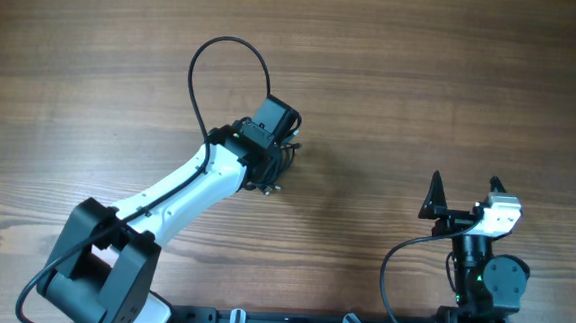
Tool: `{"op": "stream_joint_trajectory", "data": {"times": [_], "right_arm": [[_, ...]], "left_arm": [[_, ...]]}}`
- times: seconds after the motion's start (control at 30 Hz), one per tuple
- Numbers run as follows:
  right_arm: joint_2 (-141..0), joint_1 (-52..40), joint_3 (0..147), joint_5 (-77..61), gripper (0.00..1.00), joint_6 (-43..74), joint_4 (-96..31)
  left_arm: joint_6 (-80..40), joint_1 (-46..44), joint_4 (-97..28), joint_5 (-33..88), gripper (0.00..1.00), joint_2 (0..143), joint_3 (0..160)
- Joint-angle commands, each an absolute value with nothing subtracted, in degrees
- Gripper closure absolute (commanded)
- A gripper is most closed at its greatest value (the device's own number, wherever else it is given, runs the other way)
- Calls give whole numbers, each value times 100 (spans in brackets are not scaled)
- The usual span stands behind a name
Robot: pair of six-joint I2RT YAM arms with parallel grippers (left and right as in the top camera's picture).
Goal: Untangle cables
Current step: 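Lower the left gripper and close it on the black cable coil, then lift the cable coil with the left gripper and raise it up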
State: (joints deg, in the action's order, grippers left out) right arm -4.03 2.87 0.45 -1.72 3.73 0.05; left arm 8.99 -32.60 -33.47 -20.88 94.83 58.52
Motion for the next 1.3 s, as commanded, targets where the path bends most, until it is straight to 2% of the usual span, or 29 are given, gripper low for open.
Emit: {"op": "stream_joint_trajectory", "data": {"times": [0.0, 0.3, 0.47, 0.6, 0.63, 0.7, 0.73, 0.77, 0.8, 1.0, 1.13, 1.2, 1.27], "right_arm": [[-436, 259, 30, -268, 0, 303, 16], [-436, 257, 30, -268, 0, 305, 14], [-436, 259, 30, -268, 0, 303, 16], [-436, 259, 30, -268, 0, 305, 16], [-436, 259, 30, -268, 0, 303, 16], [-436, 257, 30, -268, 0, 303, 16], [-436, 259, 30, -268, 0, 305, 16], [-436, 259, 30, -268, 0, 303, 16], [-436, 257, 30, -268, 0, 305, 14], [-436, 257, 30, -268, 0, 303, 16], [-436, 259, 30, -268, 0, 303, 16], [-436, 259, 30, -268, 0, 305, 14], [-436, 259, 30, -268, 0, 301, 16]], "left_arm": [[1076, -3262, -3347, -1997, 96, 9437, 5863], [1009, -3267, -3350, -1944, 96, 8665, 5863], [1013, -3260, -3395, -762, 96, 8289, 5863], [1009, -3260, -3505, -340, 96, 8309, 5843], [1009, -3260, -3527, -342, 87, 8318, 5839], [1009, -3260, -3640, -342, 49, 8326, 5839], [1007, -3260, -3682, -342, 39, 8326, 5839], [1007, -3260, -3728, -342, 11, 8326, 5839], [1007, -3260, -3767, -342, 0, 8326, 5839], [196, -3260, -3824, -344, 0, 8326, 5839], [-1763, -3260, -3826, -344, 0, 8326, 5835], [-3181, -3260, -3839, -344, 0, 8329, 5804], [-3927, -3260, -3833, -346, 0, 8329, 5763]]}}
